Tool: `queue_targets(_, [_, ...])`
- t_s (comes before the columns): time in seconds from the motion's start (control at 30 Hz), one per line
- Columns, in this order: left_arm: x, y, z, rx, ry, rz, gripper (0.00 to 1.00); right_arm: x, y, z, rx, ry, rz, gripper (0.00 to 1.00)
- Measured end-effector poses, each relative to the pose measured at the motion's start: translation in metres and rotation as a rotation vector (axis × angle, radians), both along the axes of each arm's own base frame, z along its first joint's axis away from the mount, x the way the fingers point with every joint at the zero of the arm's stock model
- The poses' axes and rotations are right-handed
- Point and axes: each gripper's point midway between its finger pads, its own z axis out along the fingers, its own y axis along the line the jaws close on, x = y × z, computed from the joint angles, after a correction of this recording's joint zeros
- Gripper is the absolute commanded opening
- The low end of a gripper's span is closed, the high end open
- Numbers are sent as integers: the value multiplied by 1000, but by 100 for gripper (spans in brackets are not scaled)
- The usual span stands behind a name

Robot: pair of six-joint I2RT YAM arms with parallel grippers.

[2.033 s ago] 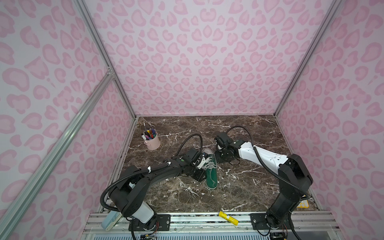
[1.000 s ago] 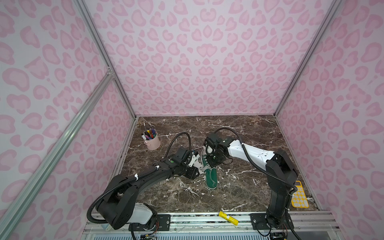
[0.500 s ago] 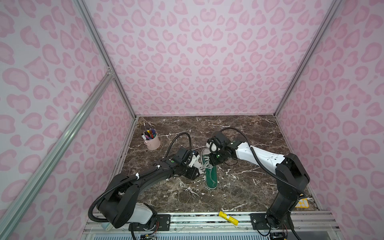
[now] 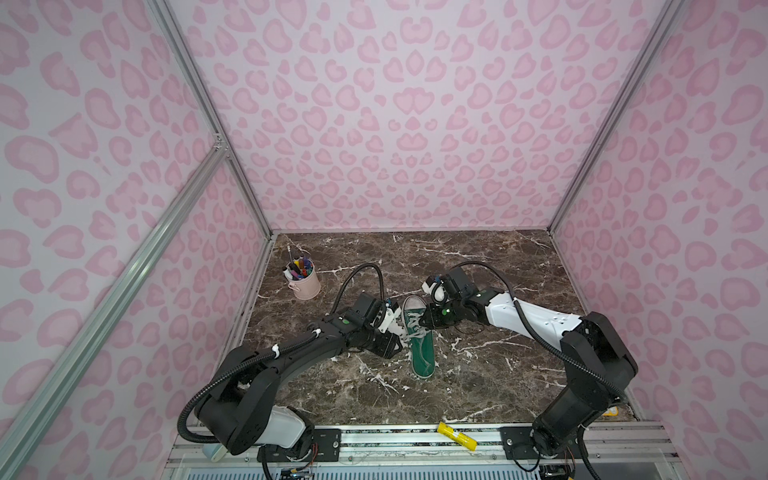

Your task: Tie the shoes

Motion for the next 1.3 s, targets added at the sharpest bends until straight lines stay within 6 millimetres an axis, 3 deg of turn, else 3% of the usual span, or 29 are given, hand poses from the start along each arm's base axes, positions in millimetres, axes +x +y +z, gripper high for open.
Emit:
queue_targets(0.13, [8, -7, 3, -45, 11, 28, 59, 1, 3, 4, 51, -7, -5, 24])
queue_targets(0.63, [24, -7, 6, -119, 50, 113, 61, 4, 9, 9, 139, 6, -13, 23])
queue_targets(0.9, [28, -11, -13, -89, 119, 130, 60, -5, 10, 6, 167, 37, 0, 22])
queue_targets(1.3, [41, -12, -3, -151, 117, 211, 62, -22, 11, 11, 193, 73, 55, 23])
